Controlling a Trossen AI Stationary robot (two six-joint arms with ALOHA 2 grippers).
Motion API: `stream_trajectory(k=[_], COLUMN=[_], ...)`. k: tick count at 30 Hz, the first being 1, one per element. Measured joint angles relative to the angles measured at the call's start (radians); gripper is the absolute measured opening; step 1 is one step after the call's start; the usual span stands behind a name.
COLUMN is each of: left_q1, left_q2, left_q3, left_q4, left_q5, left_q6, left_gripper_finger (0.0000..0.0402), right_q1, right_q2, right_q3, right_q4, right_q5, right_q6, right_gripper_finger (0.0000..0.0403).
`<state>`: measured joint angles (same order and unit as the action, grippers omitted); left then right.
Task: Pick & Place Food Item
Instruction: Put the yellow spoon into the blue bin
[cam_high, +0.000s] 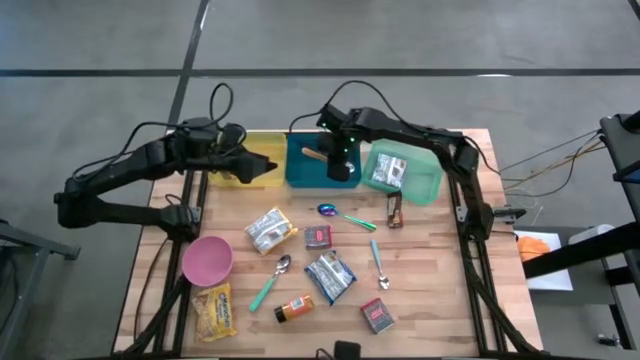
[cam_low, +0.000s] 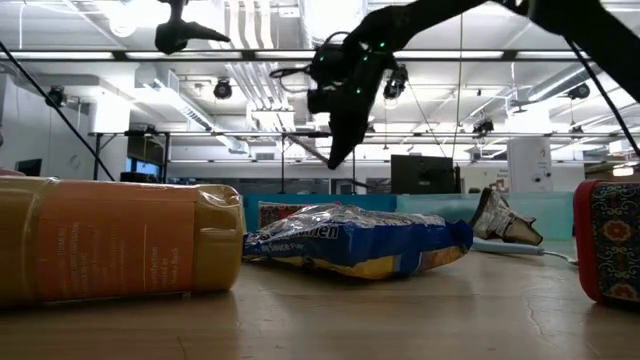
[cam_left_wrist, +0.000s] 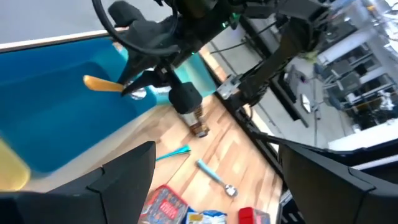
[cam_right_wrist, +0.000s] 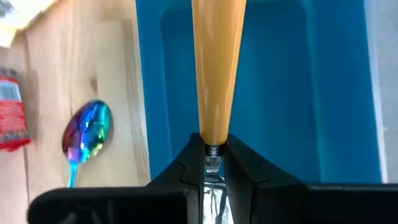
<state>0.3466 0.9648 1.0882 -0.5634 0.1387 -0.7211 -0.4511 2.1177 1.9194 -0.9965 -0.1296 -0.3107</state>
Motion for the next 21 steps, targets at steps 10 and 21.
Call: stream_trajectory(k=[10, 21], left_q1=[-0.001, -0.001], left_q2=[-0.001, -0.001], left_q3=[0.000, 0.000], left_q4=[-0.040, -0.040], left_q5=[-0.009, -0.012], left_q6=[0.000, -0.001], left_gripper_finger=[0.0344, 0.0344], right_q1=[-0.013, -0.011], right_q2=[0.128, 0.143], right_q3=[0.105, 0.042], right_q4=[-0.112, -0.116], right_q5=[-0.007, -0.030], right_q6=[-0.034, 0.045], right_gripper_finger=[0.0029, 0.0029])
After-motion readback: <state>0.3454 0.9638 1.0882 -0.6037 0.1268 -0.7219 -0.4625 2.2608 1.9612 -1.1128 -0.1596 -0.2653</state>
